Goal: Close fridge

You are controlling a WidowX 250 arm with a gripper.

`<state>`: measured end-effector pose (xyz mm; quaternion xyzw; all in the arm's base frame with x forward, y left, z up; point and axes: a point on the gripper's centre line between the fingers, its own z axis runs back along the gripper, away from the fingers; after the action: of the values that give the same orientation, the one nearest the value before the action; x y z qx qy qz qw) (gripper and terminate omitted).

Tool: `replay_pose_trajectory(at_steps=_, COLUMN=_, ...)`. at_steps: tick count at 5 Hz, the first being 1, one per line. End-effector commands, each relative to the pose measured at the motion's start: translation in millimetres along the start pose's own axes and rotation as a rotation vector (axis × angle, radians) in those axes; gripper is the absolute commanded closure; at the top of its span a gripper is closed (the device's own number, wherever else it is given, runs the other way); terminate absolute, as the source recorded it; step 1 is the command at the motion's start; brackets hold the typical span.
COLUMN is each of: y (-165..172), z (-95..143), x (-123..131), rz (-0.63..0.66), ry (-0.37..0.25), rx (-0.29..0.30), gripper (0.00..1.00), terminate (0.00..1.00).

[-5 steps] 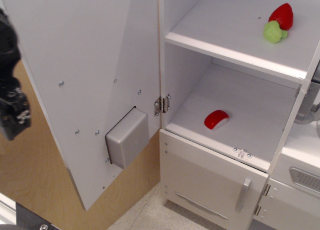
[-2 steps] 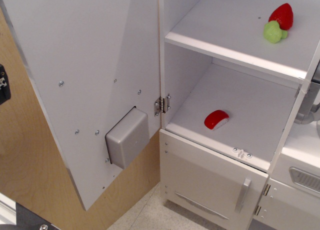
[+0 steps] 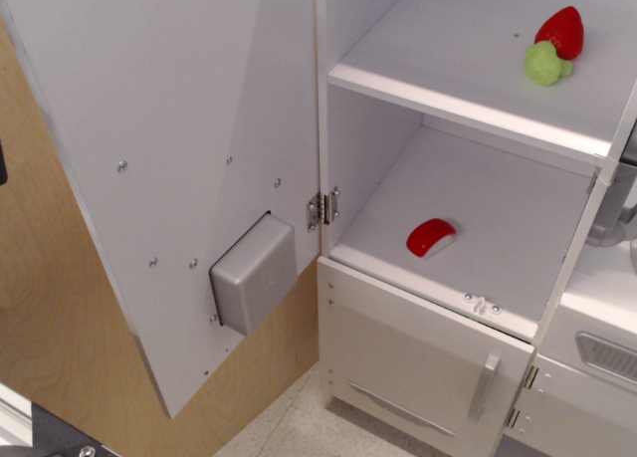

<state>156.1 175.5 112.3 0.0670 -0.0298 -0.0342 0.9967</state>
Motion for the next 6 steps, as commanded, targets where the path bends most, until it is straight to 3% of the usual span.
replay_pose_trajectory(at_steps=1, y=8.4, z=6.9, x=48.3, rz=0.07, ry=0.014, rx=0.004, gripper=0.0, terminate=0.0)
replay_pose_trajectory(at_steps=2, y=-5.2, z=5.0, x=51.0, rz=0.048, ry=0.028, rx=-0.012, gripper=0.0, terminate=0.0)
replay_pose_trajectory(at_steps=3, y=-36.9, z=2.1, x=48.2, rz=0.017, ry=0.047, rx=-0.04, gripper=0.0, terminate=0.0)
replay_pose_trajectory(at_steps=4, y=-69.2, z=2.8, x=47.7, rz=0.025, ry=0.015, rx=-0.062, gripper=0.0, terminate=0.0)
replay_pose_trajectory(at_steps=6, y=-139.3, z=8.5, x=62.4, rz=-0.012, ry=0.025, rx=-0.105, gripper=0.0, terminate=0.0)
